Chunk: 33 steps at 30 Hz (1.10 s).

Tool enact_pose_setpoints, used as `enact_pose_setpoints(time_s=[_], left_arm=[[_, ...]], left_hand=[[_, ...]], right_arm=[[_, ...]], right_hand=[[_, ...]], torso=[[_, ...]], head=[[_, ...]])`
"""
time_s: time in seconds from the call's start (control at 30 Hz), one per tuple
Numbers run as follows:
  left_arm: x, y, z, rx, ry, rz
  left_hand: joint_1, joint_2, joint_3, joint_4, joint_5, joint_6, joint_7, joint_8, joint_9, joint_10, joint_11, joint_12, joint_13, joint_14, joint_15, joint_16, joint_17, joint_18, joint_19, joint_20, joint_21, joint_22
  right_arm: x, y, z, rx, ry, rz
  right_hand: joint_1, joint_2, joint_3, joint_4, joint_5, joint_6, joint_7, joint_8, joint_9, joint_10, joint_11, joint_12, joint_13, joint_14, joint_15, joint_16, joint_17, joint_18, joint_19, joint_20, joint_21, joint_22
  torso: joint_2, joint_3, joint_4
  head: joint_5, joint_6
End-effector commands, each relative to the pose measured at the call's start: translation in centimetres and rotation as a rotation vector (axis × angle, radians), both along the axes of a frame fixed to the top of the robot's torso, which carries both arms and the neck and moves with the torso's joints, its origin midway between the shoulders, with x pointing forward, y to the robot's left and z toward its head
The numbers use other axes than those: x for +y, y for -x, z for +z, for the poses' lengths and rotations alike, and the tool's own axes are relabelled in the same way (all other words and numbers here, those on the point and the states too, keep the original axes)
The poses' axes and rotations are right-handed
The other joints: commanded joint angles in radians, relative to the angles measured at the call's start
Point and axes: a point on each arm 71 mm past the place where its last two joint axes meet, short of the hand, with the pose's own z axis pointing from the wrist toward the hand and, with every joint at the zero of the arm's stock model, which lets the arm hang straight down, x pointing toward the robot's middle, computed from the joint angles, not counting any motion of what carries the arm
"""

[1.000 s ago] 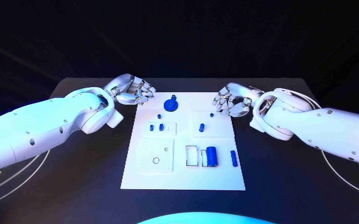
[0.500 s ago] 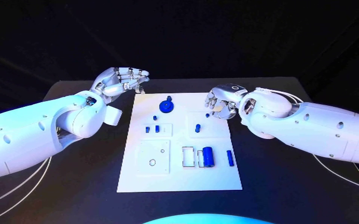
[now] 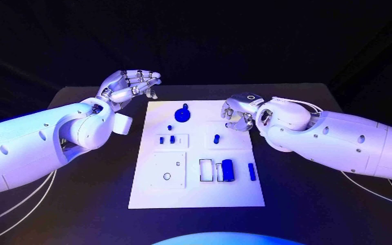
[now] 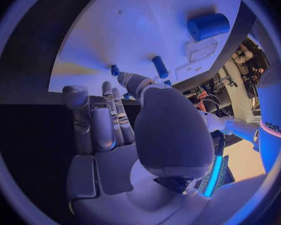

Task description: Assemble the parts on the task board

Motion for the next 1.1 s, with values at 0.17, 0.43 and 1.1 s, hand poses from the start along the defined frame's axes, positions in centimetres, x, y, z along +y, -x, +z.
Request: enact_pose_setpoints(time_s=[0.17,0.43,1.1], left_arm=[[0.1,0.1,0.2,-0.006,0.026,-0.001],[0.2,0.2,0.2,-0.003,0.026,-0.007],[0.2,0.2,0.2,-0.023,-0.027,-0.006]], left_hand=[[0.018,0.004,-0.007,-0.003,0.005,-0.015,0.011,-0.007,-0.001,-0.017,0.006,-0.007,-0.005,-0.006,0.003,-0.007,-0.002,0.013,0.014,-0.001,-0.008,-0.004],[0.033,0.013,-0.003,-0.009,0.01,-0.017,0.013,-0.007,0.0,-0.023,0.008,-0.009,-0.008,-0.005,0.004,-0.007,-0.004,0.013,0.021,-0.001,-0.008,-0.005],[0.045,0.019,0.003,-0.015,0.012,-0.019,0.016,-0.008,0.0,-0.027,0.01,-0.01,-0.01,-0.006,0.004,-0.009,-0.005,0.013,0.025,-0.002,-0.006,-0.004]], right_arm=[[-0.1,-0.2,-0.7,0.026,0.067,-0.008],[-0.1,-0.4,-1.1,0.028,0.076,-0.017],[0.3,0.0,-2.4,0.105,0.032,-0.014]], right_hand=[[-0.001,-0.004,0.008,0.002,-0.005,0.005,-0.011,0.006,0.005,0.003,-0.01,0.007,0.002,0.064,-0.002,0.013,0.008,-0.012,0.008,-0.003,0.012,0.013],[0.001,-0.001,0.012,0.002,0.001,0.008,-0.011,0.01,0.008,0.009,-0.011,0.009,0.003,0.064,-0.003,0.022,0.013,-0.014,0.012,-0.005,0.023,0.026],[-0.005,0.015,0.019,0.01,-0.005,0.028,-0.015,0.03,0.027,0.043,-0.015,0.02,0.008,0.061,-0.006,0.046,0.021,-0.019,0.018,-0.006,0.053,0.062]], torso=[[-0.001,0.0014,-0.0012],[-0.002,0.0018,-0.0013],[-0.002,0.0011,-0.0005]], head=[[0.0,-0.004],[-0.002,-0.006],[0.005,-0.012]])
